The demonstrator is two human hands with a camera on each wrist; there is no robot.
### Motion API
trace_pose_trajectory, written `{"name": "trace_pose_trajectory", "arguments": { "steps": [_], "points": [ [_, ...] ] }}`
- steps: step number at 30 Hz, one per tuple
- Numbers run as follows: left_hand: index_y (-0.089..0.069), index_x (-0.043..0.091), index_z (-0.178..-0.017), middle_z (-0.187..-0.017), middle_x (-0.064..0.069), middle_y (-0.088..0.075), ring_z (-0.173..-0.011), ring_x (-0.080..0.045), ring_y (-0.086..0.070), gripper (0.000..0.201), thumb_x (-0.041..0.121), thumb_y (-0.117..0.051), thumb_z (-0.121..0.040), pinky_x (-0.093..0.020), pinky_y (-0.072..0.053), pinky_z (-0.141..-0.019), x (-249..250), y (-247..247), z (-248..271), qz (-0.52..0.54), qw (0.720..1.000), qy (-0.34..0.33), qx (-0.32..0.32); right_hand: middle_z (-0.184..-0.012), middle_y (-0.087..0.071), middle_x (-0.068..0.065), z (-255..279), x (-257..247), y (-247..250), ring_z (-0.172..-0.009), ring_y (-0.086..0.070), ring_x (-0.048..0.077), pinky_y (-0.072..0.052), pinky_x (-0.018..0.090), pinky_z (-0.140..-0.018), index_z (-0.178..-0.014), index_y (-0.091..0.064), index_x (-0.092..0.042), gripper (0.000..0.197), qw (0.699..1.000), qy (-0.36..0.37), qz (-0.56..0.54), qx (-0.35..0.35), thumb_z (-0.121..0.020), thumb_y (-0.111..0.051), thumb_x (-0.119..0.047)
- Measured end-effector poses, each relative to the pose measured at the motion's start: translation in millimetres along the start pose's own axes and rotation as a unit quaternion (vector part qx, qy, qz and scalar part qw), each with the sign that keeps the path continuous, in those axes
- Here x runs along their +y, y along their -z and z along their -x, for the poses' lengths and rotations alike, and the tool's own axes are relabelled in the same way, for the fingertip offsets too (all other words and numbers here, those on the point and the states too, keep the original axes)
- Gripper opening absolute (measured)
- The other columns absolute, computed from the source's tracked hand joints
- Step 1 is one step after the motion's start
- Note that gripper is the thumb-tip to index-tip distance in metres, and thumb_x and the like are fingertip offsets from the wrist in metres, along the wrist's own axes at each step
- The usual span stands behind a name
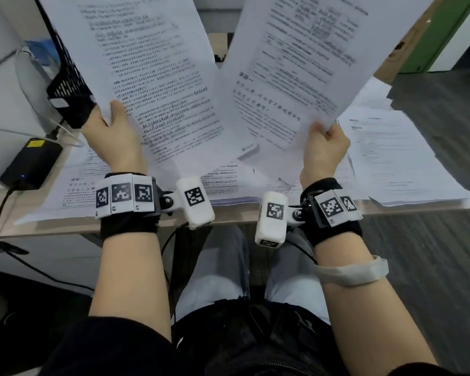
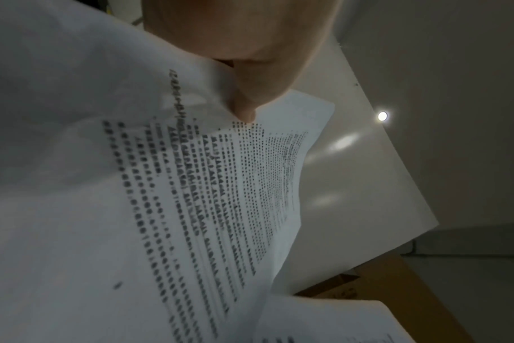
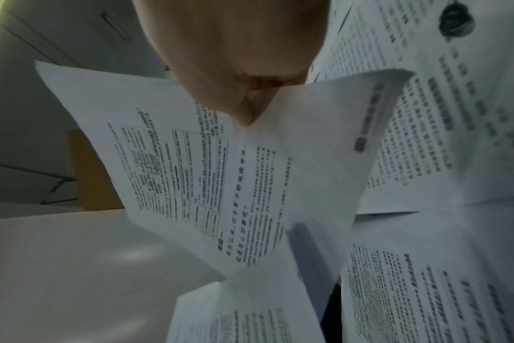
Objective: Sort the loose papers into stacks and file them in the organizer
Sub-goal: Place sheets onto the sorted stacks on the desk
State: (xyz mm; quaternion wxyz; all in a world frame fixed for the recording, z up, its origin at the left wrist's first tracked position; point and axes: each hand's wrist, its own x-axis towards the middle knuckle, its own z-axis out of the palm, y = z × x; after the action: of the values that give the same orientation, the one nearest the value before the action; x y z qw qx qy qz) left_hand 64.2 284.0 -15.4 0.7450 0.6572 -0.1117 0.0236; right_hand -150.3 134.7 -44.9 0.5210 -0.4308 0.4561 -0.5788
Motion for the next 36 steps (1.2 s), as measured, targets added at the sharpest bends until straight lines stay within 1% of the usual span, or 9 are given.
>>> {"name": "trace_pose_trajectory", "arguments": {
  "steps": [3, 7, 9, 12, 16, 19, 24, 29, 36],
  "points": [
    [-0.064, 0.012, -0.075, -0.077, 0.004, -0.063, -0.066, -0.004, -0.048, 0.017, 0.018, -0.056, -0.089, -0.023, -0.042, -0.072, -9.8, 1.7, -11.4, -0.074, 0.997, 0.003, -0.035, -0.056, -0.031, -0.008, -4.4, 0.5, 4.0, -0.049, -0.026, 0.004, -0.027, 0.016, -0.053, -0.056, -0.038, -0.019, 0.041, 0.999, 0.010, -0.004, 0.041, -0.091, -0.048, 0.000],
    [-0.055, 0.021, -0.064, -0.082, -0.001, -0.064, -0.065, -0.005, -0.050, 0.024, 0.014, -0.060, -0.086, -0.025, -0.045, -0.067, -18.6, -8.2, -11.7, -0.165, 0.979, 0.037, -0.114, -0.056, -0.037, -0.010, -8.7, -2.7, 9.1, -0.052, -0.032, 0.003, -0.035, 0.019, -0.062, -0.058, -0.039, -0.021, 0.040, 0.996, 0.032, 0.005, 0.086, -0.091, -0.048, -0.002],
    [-0.067, 0.011, -0.082, -0.099, -0.008, -0.069, -0.076, -0.013, -0.060, 0.007, 0.013, -0.061, -0.085, -0.030, -0.051, -0.075, -25.9, -13.0, -10.3, -0.193, 0.970, 0.048, -0.141, -0.055, -0.037, -0.012, -9.4, -6.6, 10.7, -0.051, -0.031, 0.002, -0.036, 0.019, -0.061, -0.058, -0.038, -0.023, 0.041, 0.993, 0.058, 0.017, 0.103, -0.091, -0.048, -0.002],
    [-0.067, 0.007, -0.107, -0.110, -0.011, -0.069, -0.099, -0.026, -0.065, 0.024, 0.014, -0.060, -0.085, -0.042, -0.053, -0.092, -33.1, -19.6, -5.6, -0.224, 0.957, 0.079, -0.169, -0.071, -0.058, -0.003, -9.4, -10.6, 12.6, -0.064, -0.048, 0.006, -0.050, 0.030, -0.071, -0.069, -0.049, -0.019, 0.027, 0.986, 0.103, 0.043, 0.124, -0.093, -0.048, -0.007],
    [-0.062, 0.006, -0.119, -0.119, -0.011, -0.065, -0.109, -0.027, -0.061, 0.029, 0.014, -0.055, -0.091, -0.027, -0.046, -0.087, -37.4, -31.3, -1.2, -0.278, 0.933, 0.108, -0.201, -0.086, -0.067, 0.011, -10.2, -11.4, 14.3, -0.074, -0.056, 0.013, -0.053, 0.033, -0.078, -0.082, -0.056, -0.010, 0.015, 0.978, 0.147, 0.053, 0.138, -0.095, -0.048, -0.011],
    [-0.061, 0.005, -0.120, -0.123, -0.013, -0.063, -0.111, -0.028, -0.060, 0.029, 0.012, -0.053, -0.093, -0.028, -0.045, -0.085, -42.2, -37.9, -1.5, -0.301, 0.924, 0.112, -0.205, -0.094, -0.070, 0.016, -11.8, -11.9, 14.8, -0.079, -0.059, 0.015, -0.052, 0.028, -0.077, -0.094, -0.063, 0.000, 0.020, 0.976, 0.162, 0.048, 0.135, -0.095, -0.048, -0.013],
    [-0.061, 0.004, -0.117, -0.120, -0.016, -0.063, -0.110, -0.031, -0.060, 0.030, 0.007, -0.046, -0.092, -0.033, -0.047, -0.089, -44.8, -39.0, -10.6, -0.331, 0.919, 0.093, -0.194, -0.095, -0.070, 0.017, -12.7, -11.5, 12.9, -0.080, -0.059, 0.016, -0.054, 0.035, -0.081, -0.093, -0.063, -0.004, 0.019, 0.977, 0.165, 0.055, 0.127, -0.094, -0.048, -0.016],
    [-0.061, 0.002, -0.115, -0.118, -0.018, -0.063, -0.110, -0.034, -0.059, 0.032, 0.002, -0.043, -0.088, -0.038, -0.047, -0.093, -48.9, -36.9, -16.3, -0.357, 0.909, 0.116, -0.180, -0.095, -0.069, 0.011, -12.7, -4.8, 12.5, -0.083, -0.061, 0.018, -0.053, 0.031, -0.082, -0.088, -0.060, -0.008, 0.014, 0.979, 0.153, 0.060, 0.121, -0.093, -0.048, -0.012],
    [-0.036, 0.002, -0.138, -0.138, -0.018, -0.047, -0.128, -0.033, -0.046, 0.051, -0.001, -0.046, -0.089, -0.037, -0.039, -0.104, -62.3, -37.3, -3.4, -0.353, 0.901, 0.162, -0.192, -0.083, -0.061, 0.006, -8.3, -3.1, 11.0, -0.074, -0.050, 0.012, -0.046, 0.022, -0.074, -0.080, -0.049, -0.010, 0.014, 0.977, 0.163, 0.061, 0.124, -0.094, -0.049, -0.008]
  ]
}}
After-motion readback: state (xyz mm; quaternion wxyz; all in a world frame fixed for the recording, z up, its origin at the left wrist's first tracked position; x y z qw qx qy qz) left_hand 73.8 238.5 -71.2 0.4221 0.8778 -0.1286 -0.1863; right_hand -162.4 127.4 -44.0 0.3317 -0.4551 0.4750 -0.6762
